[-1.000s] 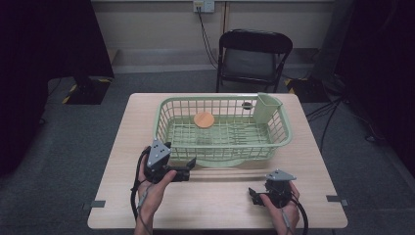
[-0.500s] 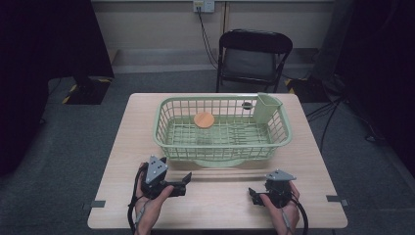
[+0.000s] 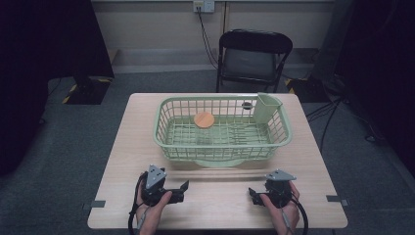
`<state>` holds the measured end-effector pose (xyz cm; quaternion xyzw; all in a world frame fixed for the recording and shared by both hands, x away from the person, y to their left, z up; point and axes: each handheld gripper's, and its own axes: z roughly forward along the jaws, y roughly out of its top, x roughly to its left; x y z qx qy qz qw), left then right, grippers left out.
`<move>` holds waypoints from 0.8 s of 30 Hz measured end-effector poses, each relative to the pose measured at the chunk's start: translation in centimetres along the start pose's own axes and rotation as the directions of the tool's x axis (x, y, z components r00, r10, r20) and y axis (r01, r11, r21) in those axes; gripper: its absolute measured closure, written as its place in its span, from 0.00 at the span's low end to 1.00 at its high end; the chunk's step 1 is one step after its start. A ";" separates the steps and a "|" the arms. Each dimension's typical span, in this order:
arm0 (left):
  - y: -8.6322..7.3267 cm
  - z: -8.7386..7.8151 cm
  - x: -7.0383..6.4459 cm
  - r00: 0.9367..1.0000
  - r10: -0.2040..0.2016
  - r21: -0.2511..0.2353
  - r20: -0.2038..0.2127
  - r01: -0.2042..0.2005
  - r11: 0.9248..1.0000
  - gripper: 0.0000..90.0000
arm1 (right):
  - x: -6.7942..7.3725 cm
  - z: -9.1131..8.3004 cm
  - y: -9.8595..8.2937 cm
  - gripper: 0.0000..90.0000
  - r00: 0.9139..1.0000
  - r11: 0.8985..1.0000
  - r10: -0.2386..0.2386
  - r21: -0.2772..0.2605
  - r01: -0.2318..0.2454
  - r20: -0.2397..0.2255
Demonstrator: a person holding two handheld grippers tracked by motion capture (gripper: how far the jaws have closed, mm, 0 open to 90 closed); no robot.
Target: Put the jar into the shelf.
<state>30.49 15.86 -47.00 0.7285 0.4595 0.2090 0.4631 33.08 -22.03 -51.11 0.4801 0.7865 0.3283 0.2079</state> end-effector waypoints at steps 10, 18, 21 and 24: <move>-1.2 2.2 -0.1 0.999 0.013 0.090 -0.044 -0.009 0.996 0.03 | 0.0 0.0 0.0 0.02 1.000 1.000 0.000 0.000 0.000 0.000; -1.9 2.8 0.2 0.997 0.024 0.134 -0.075 -0.014 0.991 0.03 | 0.0 0.0 0.0 0.02 1.000 1.000 0.000 0.000 0.000 0.000; -2.1 3.0 0.4 0.997 0.023 0.156 -0.073 -0.011 0.988 0.04 | 0.0 0.0 0.0 0.02 1.000 1.000 0.000 0.000 0.000 0.000; -2.3 3.3 0.4 0.997 0.029 0.175 -0.066 -0.017 0.984 0.04 | 0.0 0.0 0.0 0.02 1.000 1.000 0.000 0.000 0.000 0.000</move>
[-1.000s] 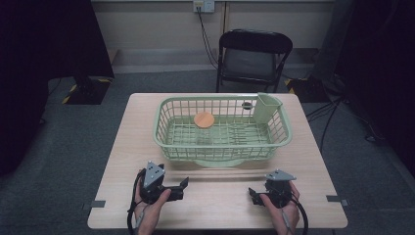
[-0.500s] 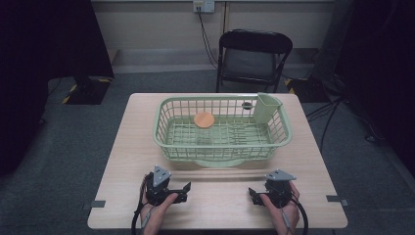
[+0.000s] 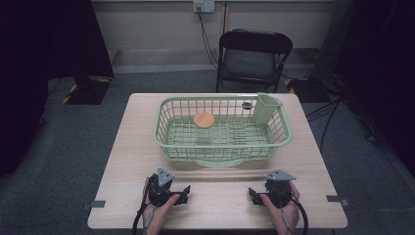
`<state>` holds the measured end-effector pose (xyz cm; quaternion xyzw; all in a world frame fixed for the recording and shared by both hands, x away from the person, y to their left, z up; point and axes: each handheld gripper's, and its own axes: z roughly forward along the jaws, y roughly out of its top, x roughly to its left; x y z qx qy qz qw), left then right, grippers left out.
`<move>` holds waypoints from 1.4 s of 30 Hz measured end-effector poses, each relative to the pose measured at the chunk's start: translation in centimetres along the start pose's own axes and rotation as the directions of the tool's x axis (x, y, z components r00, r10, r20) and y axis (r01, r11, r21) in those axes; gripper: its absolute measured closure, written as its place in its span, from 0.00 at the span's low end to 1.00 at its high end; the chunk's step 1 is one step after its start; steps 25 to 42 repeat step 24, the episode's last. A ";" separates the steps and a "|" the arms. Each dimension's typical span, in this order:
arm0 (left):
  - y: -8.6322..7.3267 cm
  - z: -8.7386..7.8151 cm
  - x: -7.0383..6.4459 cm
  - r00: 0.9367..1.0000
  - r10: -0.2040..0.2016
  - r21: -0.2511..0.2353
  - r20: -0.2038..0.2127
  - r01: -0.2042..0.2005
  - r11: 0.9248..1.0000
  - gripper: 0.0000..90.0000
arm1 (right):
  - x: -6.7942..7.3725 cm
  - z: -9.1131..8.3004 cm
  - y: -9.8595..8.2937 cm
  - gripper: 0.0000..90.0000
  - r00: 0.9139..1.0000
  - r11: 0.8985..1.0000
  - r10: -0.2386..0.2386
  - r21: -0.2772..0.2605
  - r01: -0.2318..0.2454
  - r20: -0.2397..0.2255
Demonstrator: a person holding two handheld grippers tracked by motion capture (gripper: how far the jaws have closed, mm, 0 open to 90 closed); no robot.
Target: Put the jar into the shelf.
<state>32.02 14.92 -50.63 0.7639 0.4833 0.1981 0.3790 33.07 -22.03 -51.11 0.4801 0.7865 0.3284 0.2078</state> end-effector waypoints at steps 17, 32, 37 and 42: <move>0.0 1.0 -0.4 0.998 0.009 0.076 -0.069 -0.004 0.997 0.02 | 0.0 0.0 0.0 0.02 1.000 1.000 -0.001 0.000 0.001 0.000; 0.0 1.0 -0.4 0.998 0.011 0.078 -0.069 -0.005 0.997 0.02 | 0.0 0.0 0.0 0.02 1.000 1.000 -0.001 0.000 0.001 0.000; 0.0 1.0 -0.4 0.998 0.011 0.078 -0.069 -0.005 0.997 0.02 | 0.0 0.0 0.0 0.02 1.000 1.000 -0.001 0.000 0.001 0.000; 0.0 1.0 -0.4 0.998 0.011 0.078 -0.069 -0.005 0.997 0.02 | 0.0 0.0 0.0 0.02 1.000 1.000 -0.001 0.000 0.001 0.000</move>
